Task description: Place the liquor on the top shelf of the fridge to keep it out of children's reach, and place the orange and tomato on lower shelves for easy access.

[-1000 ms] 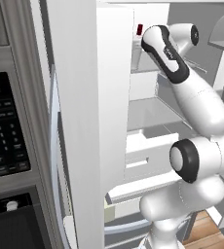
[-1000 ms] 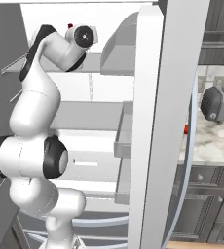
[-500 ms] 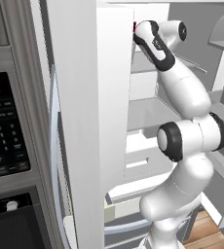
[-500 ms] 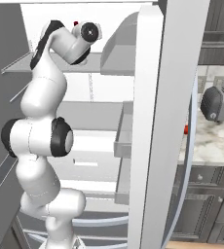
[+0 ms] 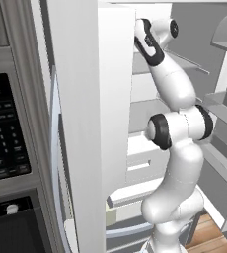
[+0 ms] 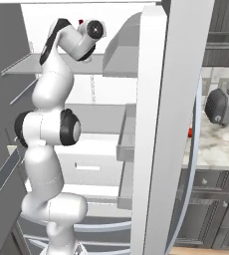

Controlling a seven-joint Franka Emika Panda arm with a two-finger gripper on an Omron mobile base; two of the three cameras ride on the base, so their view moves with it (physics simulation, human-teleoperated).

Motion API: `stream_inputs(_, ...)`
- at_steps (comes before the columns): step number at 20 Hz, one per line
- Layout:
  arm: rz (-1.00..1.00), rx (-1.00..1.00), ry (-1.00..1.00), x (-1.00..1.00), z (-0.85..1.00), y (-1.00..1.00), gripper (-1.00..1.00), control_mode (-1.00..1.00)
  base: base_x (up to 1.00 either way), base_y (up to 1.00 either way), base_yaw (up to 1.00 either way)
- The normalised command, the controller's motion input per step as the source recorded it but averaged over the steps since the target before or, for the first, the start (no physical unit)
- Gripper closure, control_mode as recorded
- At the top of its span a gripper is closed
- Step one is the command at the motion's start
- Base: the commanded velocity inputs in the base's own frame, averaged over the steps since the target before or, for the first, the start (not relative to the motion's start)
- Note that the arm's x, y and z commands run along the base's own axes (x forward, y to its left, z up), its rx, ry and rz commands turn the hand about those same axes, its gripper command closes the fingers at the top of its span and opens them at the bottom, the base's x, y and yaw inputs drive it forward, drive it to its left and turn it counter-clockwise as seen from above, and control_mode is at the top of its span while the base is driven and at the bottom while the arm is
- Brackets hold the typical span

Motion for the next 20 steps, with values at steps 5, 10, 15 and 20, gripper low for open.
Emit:
stream_inputs(5, 0.0, 0.0, 0.0, 0.6, -0.06, 0.03, -1.0, -1.0, 0.0, 0.0, 0.0)
stream_inputs(10, 0.0, 0.0, 0.0, 0.42, -0.02, 0.0, -1.0, -1.0, 0.0, 0.0, 0.0)
stream_inputs(15, 0.0, -0.02, 0.04, 0.12, -0.12, 0.0, -1.0, -1.0, 0.0, 0.0, 0.0)
stream_inputs(20, 0.0, -0.06, 0.05, 0.0, -0.31, 0.0, -1.0, -1.0, 0.0, 0.0, 0.0)
